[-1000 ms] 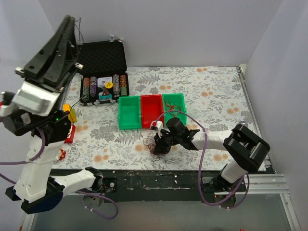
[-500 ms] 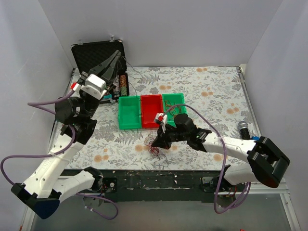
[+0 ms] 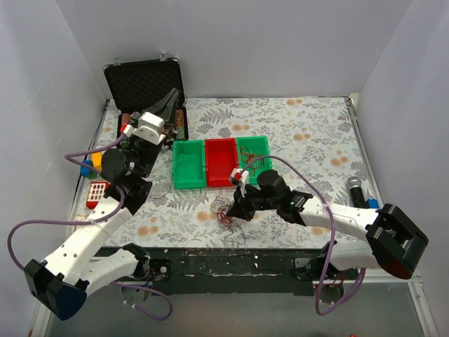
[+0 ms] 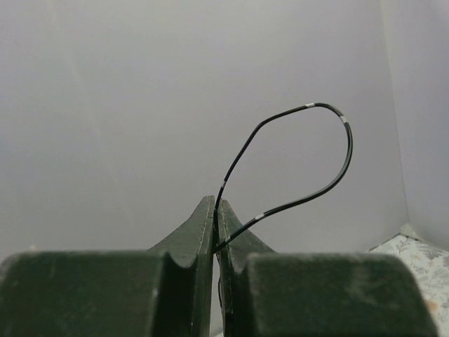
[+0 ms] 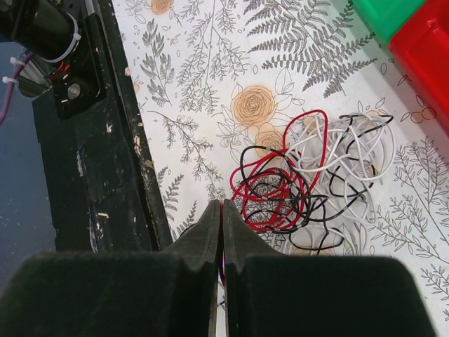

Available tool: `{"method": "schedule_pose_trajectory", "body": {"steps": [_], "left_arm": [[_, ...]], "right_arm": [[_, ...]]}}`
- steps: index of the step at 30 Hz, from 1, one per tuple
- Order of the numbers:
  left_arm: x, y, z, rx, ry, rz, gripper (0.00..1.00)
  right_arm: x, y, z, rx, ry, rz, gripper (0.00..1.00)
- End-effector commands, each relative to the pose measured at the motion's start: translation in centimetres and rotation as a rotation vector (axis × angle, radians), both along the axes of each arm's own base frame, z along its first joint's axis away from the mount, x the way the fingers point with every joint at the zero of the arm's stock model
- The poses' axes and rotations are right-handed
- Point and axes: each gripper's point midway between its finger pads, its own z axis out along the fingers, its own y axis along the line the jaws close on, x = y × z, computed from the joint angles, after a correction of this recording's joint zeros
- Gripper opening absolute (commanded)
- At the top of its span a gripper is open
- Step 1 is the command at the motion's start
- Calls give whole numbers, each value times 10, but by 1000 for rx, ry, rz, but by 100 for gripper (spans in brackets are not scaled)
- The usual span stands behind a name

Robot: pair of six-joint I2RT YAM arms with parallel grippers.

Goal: Untangle the cables

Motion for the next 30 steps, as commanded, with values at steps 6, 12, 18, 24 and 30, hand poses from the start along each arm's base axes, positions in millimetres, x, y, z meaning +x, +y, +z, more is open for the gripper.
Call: {"method": "schedule_pose_trajectory", "body": {"steps": [6,12,18,24,30], "left_arm": [[7,-4,-26,9,85,-15,0],[-6,-23,-40,69,130,-141,0],[-16,-32,-48,86,170,-221,0],[-31,-41,-41,101,186,-314,0],[-43,-46,-30,101,197,-378,0]], "right_arm": [[16,2,46,75,-114,-53,16],[42,2,135,173,-317,-130,58],[67,9,217,305,-474,-210,85],[66,32,249,436,-576,-117,87],[61,49,256,528,-596,-43,88]]}}
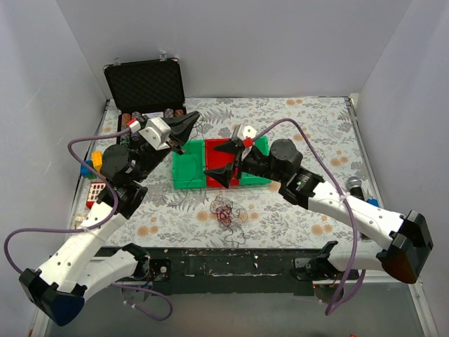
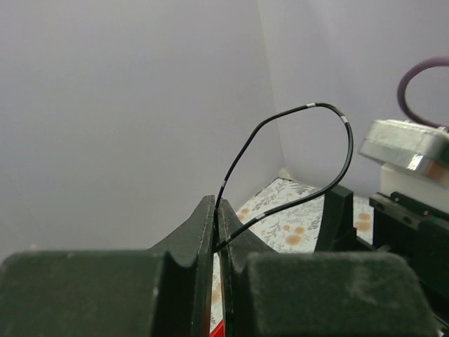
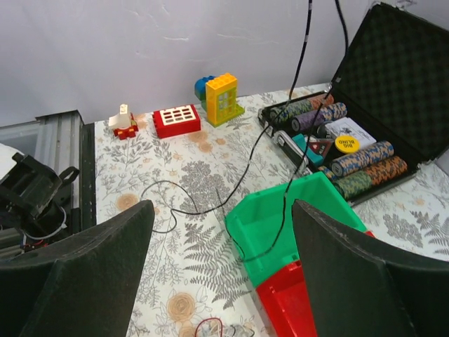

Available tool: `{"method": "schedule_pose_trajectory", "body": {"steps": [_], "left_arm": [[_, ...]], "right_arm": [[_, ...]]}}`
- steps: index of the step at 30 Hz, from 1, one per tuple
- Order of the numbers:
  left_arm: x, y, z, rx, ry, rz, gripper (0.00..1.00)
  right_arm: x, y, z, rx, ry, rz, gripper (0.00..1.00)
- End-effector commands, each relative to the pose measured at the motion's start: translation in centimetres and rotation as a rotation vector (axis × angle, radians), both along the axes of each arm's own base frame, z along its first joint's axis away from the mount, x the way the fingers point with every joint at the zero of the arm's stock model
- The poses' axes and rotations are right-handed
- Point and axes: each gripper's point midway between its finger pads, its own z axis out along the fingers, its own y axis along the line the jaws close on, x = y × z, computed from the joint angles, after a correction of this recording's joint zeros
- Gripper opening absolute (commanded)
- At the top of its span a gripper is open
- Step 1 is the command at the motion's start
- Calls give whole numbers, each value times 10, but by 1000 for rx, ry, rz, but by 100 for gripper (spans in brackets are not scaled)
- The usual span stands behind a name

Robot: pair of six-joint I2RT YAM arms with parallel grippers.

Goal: Untangle the cables

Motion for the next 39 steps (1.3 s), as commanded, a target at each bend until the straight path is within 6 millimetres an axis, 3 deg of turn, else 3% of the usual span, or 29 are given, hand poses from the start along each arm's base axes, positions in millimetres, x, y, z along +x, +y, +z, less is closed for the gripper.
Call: {"method": "schedule_pose_trajectory", "body": {"steps": [1,6,10,14,17,21,24,27,29,31,34,37,39], "left_arm": [[-22,-1,26,-26,-11,-80,0],[-35,-6,34,-34,-6,-151,0],[-40,-8,38,-37,-7,-178,0],[-42,-7,44,-45,-25,-178,0],[-44,-4,49,-54,-41,-168,0],[-42,5,51,-62,-59,-118,0],[-37,21,53,-102,-89,-26,0],[-22,53,52,-174,-127,165,0],[-9,80,44,-232,-119,324,0],[1,90,21,-213,-65,404,0],[0,77,-20,-102,41,345,0],[-14,53,-67,22,147,200,0],[-16,49,-91,32,226,174,0]], "right_arm": [[-1,10,38,122,-115,49,88],[14,19,45,140,-134,14,89],[13,33,45,159,-107,65,89],[14,49,29,134,-29,115,83],[22,55,10,82,25,98,60],[24,47,7,84,30,66,2],[32,36,13,100,26,26,1],[39,27,20,120,44,10,1],[44,21,26,138,61,4,1],[53,17,32,155,75,-14,1],[71,14,41,171,122,-50,1],[86,11,56,205,147,-59,1],[90,10,68,228,139,-32,1]]}}
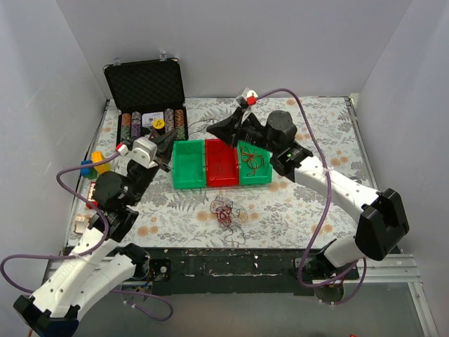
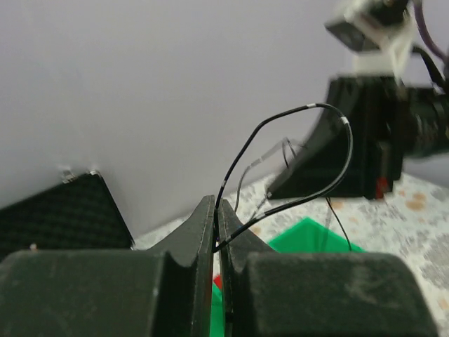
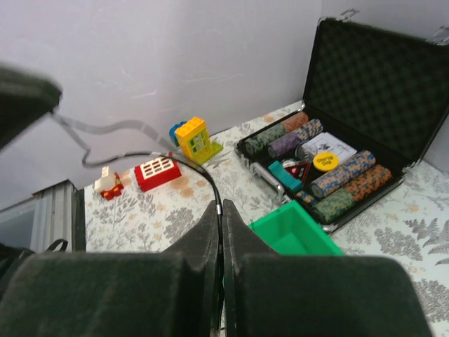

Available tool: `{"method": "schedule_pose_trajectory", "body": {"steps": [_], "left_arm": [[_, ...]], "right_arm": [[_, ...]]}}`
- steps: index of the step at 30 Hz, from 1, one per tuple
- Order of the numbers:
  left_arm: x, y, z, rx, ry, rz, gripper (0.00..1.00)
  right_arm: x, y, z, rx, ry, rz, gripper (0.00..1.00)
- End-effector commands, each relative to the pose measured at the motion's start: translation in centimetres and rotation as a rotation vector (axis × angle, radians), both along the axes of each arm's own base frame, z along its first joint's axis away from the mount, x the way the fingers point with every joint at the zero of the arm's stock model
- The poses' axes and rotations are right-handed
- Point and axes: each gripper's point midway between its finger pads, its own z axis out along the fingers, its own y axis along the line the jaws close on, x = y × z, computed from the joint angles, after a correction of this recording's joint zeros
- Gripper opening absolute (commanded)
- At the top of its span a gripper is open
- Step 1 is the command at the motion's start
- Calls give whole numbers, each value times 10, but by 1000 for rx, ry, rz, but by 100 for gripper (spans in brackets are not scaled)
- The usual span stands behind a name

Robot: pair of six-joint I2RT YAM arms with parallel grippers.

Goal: Untangle the cables

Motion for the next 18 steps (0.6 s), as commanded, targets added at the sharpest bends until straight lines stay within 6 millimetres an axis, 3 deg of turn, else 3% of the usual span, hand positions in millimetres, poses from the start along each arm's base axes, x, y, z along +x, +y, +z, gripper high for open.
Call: {"method": "schedule_pose_trajectory", "body": {"steps": [1,5,13,18], "left_arm": [[-7,-12,-65,70,193,-81,0],[-5,-17,-91,86,238,-99,0],[14,-38,-100,90,223,-141,0],[20,-55,-130,147,291,-200,0]], "right_arm": [[9,-1,60,123,-36,38,1],[2,7,80,152,-50,121,1],[-19,18,90,265,26,282,1],[-4,31,85,257,39,251,1]]}}
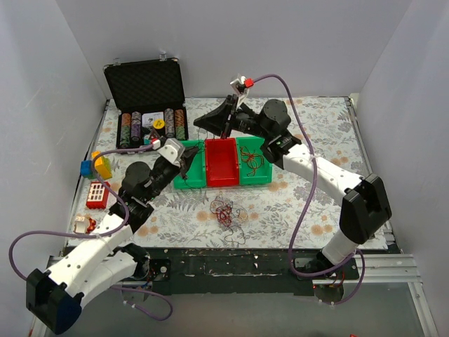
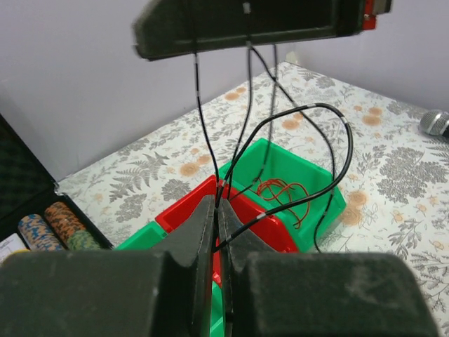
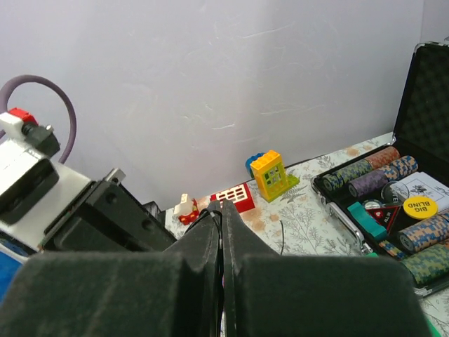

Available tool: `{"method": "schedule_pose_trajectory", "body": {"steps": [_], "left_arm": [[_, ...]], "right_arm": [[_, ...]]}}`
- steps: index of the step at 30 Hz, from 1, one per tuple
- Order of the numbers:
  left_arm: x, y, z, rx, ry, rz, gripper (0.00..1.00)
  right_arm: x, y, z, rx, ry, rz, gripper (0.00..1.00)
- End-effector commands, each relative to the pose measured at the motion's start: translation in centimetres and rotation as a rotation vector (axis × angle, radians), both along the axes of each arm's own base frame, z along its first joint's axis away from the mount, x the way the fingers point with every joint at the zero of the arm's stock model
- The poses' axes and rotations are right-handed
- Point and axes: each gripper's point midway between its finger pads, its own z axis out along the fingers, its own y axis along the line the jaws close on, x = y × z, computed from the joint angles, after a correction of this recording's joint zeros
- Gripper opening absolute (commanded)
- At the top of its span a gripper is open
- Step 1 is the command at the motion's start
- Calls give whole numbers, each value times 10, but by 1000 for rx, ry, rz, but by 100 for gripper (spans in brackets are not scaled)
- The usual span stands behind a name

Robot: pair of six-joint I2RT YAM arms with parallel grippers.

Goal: Untangle the cables

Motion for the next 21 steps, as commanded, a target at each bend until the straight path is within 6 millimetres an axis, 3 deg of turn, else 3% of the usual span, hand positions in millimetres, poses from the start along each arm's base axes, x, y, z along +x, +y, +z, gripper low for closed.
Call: {"method": "schedule_pose_trajectory", "body": {"steps": [1,2,3,6,7,8,12,21], "left_arm": [[1,-11,-24,28,38,-53,3],[1,-11,-28,31,39,-53,13],[-1,-12,-30,37,33,-62,33],[-5,-16,-35,50,26,-98,52],[-7,-18,-35,56,24,-111,69],[-9,-19,-33,75,13,-127,78],[-14,-10,-22,143,-17,-111,89],[-43,37,-8,192,-60,15,96]], "right_arm": [[5,8,36,84,-59,5,1],[10,12,33,74,-51,2,1],[15,16,29,67,-40,-1,1],[20,27,27,65,-35,4,1],[21,33,24,54,-46,-5,1],[24,38,16,18,-52,-20,1],[37,49,-9,-101,-86,-85,1],[59,39,-52,-283,-167,-200,1]]}}
